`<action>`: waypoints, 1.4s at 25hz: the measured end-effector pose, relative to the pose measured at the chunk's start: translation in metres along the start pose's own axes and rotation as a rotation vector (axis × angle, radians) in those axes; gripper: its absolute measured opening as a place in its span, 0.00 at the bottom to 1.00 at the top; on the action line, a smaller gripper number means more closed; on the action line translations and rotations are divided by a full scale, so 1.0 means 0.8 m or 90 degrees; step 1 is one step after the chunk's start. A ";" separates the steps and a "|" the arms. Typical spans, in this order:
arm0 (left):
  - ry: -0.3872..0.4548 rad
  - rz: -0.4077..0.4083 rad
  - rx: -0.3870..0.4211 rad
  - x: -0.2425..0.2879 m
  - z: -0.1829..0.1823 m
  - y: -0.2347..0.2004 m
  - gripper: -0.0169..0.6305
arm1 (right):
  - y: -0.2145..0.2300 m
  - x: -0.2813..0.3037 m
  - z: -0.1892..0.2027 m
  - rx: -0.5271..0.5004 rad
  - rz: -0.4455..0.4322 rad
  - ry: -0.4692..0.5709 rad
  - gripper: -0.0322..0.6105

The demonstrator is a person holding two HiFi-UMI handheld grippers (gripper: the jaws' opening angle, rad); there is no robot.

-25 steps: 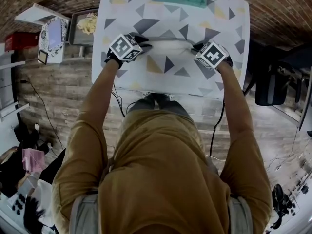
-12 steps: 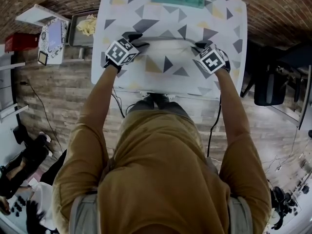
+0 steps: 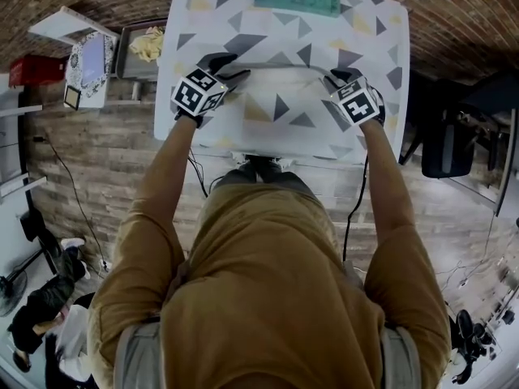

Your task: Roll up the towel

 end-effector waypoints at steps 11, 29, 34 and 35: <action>0.247 -0.028 -0.019 -0.060 -0.045 0.044 0.33 | 0.000 -0.059 0.002 0.182 0.088 0.146 0.14; 0.241 -0.118 -0.109 -0.088 0.000 0.095 0.13 | -0.067 -0.099 0.059 0.428 0.133 0.272 0.05; 0.236 -0.165 -0.096 -0.096 -0.004 0.096 0.13 | -0.068 -0.106 0.066 0.448 0.135 0.280 0.05; 0.239 -0.173 -0.090 -0.098 -0.008 0.096 0.13 | -0.065 -0.109 0.064 0.445 0.139 0.282 0.05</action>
Point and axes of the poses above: the fingertips, and each gripper's own axes: x forward along the fingers, y to its right, z out of its underside, the point moved 6 cm from there along -x, backward along the fingers, and after that the axes turned 2 degrees about -x, right-handed, at the moved point
